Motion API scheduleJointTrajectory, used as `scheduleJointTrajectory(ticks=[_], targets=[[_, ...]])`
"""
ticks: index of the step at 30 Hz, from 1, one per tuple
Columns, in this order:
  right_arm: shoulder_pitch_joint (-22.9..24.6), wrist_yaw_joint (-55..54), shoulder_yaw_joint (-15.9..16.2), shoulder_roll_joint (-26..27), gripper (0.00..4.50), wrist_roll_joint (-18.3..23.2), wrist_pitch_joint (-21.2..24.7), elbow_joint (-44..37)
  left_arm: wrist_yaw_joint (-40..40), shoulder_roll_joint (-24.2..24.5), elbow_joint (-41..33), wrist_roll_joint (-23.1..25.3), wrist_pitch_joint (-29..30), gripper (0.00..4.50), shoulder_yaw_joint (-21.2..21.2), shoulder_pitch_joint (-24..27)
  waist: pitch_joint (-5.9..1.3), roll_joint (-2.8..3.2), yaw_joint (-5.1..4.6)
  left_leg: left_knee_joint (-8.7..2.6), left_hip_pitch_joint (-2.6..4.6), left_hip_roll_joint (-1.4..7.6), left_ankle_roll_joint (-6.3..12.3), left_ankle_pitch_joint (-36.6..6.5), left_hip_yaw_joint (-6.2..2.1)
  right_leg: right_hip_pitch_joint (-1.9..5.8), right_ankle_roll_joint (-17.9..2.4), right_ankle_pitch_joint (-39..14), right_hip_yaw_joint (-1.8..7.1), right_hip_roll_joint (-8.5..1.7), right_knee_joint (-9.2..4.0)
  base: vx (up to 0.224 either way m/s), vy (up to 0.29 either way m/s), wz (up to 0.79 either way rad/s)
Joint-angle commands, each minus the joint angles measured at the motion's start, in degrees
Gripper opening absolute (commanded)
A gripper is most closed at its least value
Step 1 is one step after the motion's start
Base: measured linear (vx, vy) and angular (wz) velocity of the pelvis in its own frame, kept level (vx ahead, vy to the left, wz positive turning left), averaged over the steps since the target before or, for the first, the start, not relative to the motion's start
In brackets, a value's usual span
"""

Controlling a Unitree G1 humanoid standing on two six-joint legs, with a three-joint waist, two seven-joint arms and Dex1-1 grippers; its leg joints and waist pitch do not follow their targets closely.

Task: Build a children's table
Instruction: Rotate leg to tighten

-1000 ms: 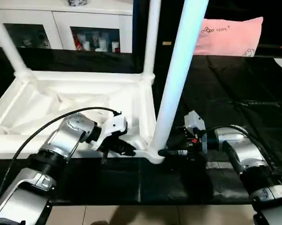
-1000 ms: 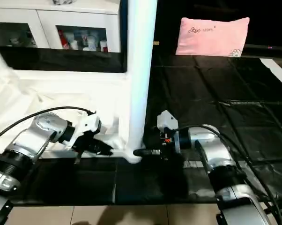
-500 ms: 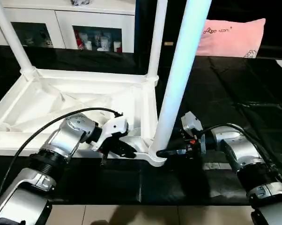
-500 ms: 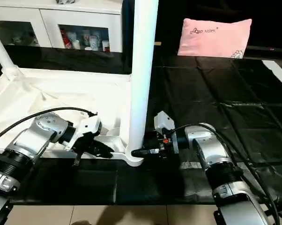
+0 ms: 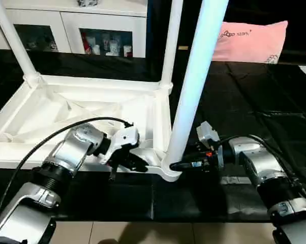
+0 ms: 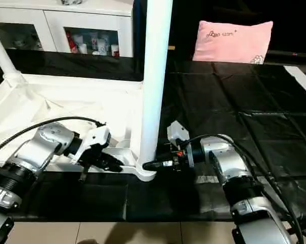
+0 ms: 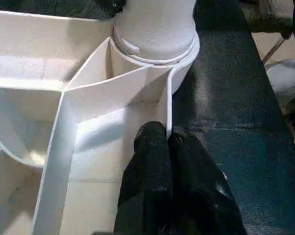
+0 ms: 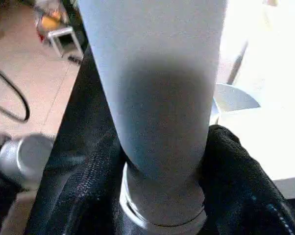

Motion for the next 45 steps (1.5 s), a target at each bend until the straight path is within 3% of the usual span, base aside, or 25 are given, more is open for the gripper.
scheduleJointTrajectory(ticks=[1, 3, 4, 6, 8, 9, 10, 12, 14, 15, 17, 18, 23, 31, 32, 38, 45], targets=[[-0.1, -7.4, -1.0, 3.1, 1.96, 0.1, 3.4, 1.3, 3.8, -3.4, -0.2, 0.1, 2.1, 0.00, -0.7, 0.4, -3.51, -0.10, -0.39, -3.17, -0.07, -0.29, 2.97, -5.6, 1.45, 3.23, -14.8, -1.2, 1.10, -2.67, -2.97, 0.000, 0.000, 0.00], [-0.9, -16.4, -1.9, 6.2, 1.96, -2.1, 3.1, 4.6, 10.0, -6.1, 2.2, 1.3, 3.5, 0.00, 0.3, -0.6, -3.20, 0.10, -0.95, -3.42, -0.01, -0.42, 1.12, -8.5, 1.29, 2.94, -13.8, -7.0, 1.19, -2.86, -3.60, 0.000, 0.000, 0.00], [-1.1, -17.9, -2.0, 6.7, 1.96, -2.5, 3.2, 5.1, 11.1, -6.7, 2.6, 1.4, 3.8, 0.00, 0.5, -0.9, -2.99, -0.08, -1.22, -3.58, -0.05, -0.55, 0.53, -9.8, 1.21, 2.93, -13.0, -10.0, 1.19, -2.84, -3.98, 0.000, 0.000, 0.00], [-2.8, -29.5, -3.3, 11.7, 1.96, -4.0, 5.3, 9.1, 20.7, -11.3, 7.0, 2.5, 6.5, 0.00, 2.4, -3.5, -2.52, 0.01, -1.87, -3.98, 0.18, -0.67, -1.47, -14.4, 0.85, 2.66, -10.0, -20.5, 1.28, -2.90, -4.71, 0.000, 0.000, 0.00], [-3.6, -33.3, -3.9, 13.6, 1.96, -4.1, 6.4, 10.5, 24.1, -13.0, 8.6, 2.6, 7.3, 0.00, 3.2, -4.6, -2.50, -0.10, -2.65, -4.09, 0.38, -0.74, -1.99, -16.9, 0.54, 2.45, -8.4, -25.1, 1.26, -3.01, -5.14, 0.000, 0.000, 0.00], [-5.8, -40.5, -5.0, 17.5, 1.96, -3.9, 8.0, 13.3, 31.1, -16.5, 11.6, 2.1, 8.6, 0.00, 5.4, -7.1, -2.67, -0.05, -2.92, -4.10, 0.14, -0.80, -1.53, -17.0, 0.39, 2.69, -7.8, -25.3, 1.26, -3.01, -5.22, 0.000, 0.000, 0.00], [-5.8, -40.5, -5.0, 17.5, 1.96, -3.9, 8.0, 13.3, 31.1, -16.5, 11.6, 2.1, 8.6, 0.00, 5.4, -7.1, -2.60, -0.02, -3.19, -4.01, 0.13, -0.92, -1.55, -16.9, 0.59, 2.41, -7.8, -24.9, 1.36, -2.87, -5.28, 0.000, 0.000, 0.00], [-9.3, -49.3, -6.5, 22.3, 1.96, -4.0, 9.4, 16.9, 39.3, -20.7, 14.4, 1.3, 9.4, 0.00, 8.5, -9.9, -2.71, -0.06, -3.49, -3.86, 0.38, -1.01, -1.37, -17.1, 0.55, 2.13, -8.0, -25.0, 1.33, -2.83, -5.42, 0.000, 0.000, 0.00], [-10.6, -51.4, -7.1, 23.6, 1.96, -4.4, 9.6, 18.3, 40.4, -21.6, 14.9, 1.7, 9.7, 0.00, 9.1, -10.6, -2.88, -0.11, -3.53, -3.85, 0.36, -1.00, -1.04, -16.6, 0.51, 2.21, -8.2, -23.9, 1.33, -2.78, -5.40, 0.000, 0.000, 0.00], [-11.2, -51.7, -7.4, 24.1, 1.96, -4.5, 9.0, 18.8, 41.0, -22.0, 15.3, 2.1, 9.5, 0.00, 9.4, -11.0, -2.86, -0.12, -3.58, -3.93, 0.02, -0.94, -0.69, -15.9, 0.53, 2.36, -8.4, -22.1, 1.33, -2.75, -5.36, 0.000, 0.000, 0.00], [-12.2, -52.1, -8.3, 24.8, 1.96, -4.5, 7.4, 19.4, 42.1, -22.4, 16.3, 3.1, 9.0, 0.00, 9.5, -11.6, -3.03, -0.10, -3.59, -3.79, 0.13, -0.89, -0.19, -15.2, 0.70, 2.28, -9.5, -18.2, 1.45, -2.58, -5.05, 0.000, 0.000, 0.00], [-12.1, -52.0, -8.4, 24.5, 2.52, -4.7, 6.7, 19.2, 42.0, -22.1, 16.5, 3.4, 8.7, 0.00, 9.4, -11.6, -3.16, -0.10, -3.49, -3.75, 0.10, -0.93, 0.06, -14.1, 0.75, 2.50, -10.2, -15.7, 1.46, -2.58, -4.84, 0.000, 0.000, 0.00], [-9.9, -49.6, -9.0, 21.2, 3.03, -5.2, 4.1, 17.4, 38.8, -19.1, 16.7, 4.6, 5.9, 0.00, 8.3, -9.9, -3.62, 0.14, -3.15, -3.53, -0.16, -0.85, 2.07, -7.0, 0.99, 3.38, -13.7, -1.8, 1.28, -2.54, -3.78, 0.000, 0.000, 0.00], [-5.9, -43.5, -9.6, 15.2, 3.60, -5.2, 0.0, 13.3, 33.4, -15.2, 15.3, 5.3, 4.1, 0.00, 7.0, -7.4, -3.34, 0.15, -2.99, -3.76, 0.05, -0.54, 2.34, -9.3, 1.10, 3.47, -14.1, -4.2, 1.27, -2.72, -4.15, 0.000, 0.000, 0.00], [-3.6, -36.5, -9.3, 11.4, 3.66, -4.1, -2.0, 10.1, 30.0, -13.5, 14.5, 4.8, 3.6, 0.00, 6.7, -6.7, -3.32, 0.24, -2.88, -3.78, 0.04, -0.49, 2.44, -9.7, 1.12, 3.48, -14.1, -4.8, 1.35, -2.82, -4.23, 0.000, 0.000, 0.00], [-0.3, -22.8, -8.2, 3.4, 4.35, -2.6, -1.7, 3.9, 20.9, -10.1, 12.8, 4.6, 1.0, 0.00, 4.1, -5.7, -3.29, 0.24, -2.55, -3.65, -0.04, -0.49, 3.50, -9.6, 1.13, 3.58, -14.4, -4.5, 1.31, -2.66, -4.23, 0.000, 0.000, 0.00], [0.6, -12.2, -5.8, -1.9, 4.47, -1.4, -2.9, 0.0, 8.1, -5.2, 8.2, 3.7, -2.5, 0.00, 0.3, -3.5, -3.30, 0.52, -1.95, -3.55, 0.10, -0.16, 3.97, -8.6, 1.30, 3.43, -15.7, -2.2, 1.18, -2.53, -3.81, 0.000, 0.000, 0.00]])
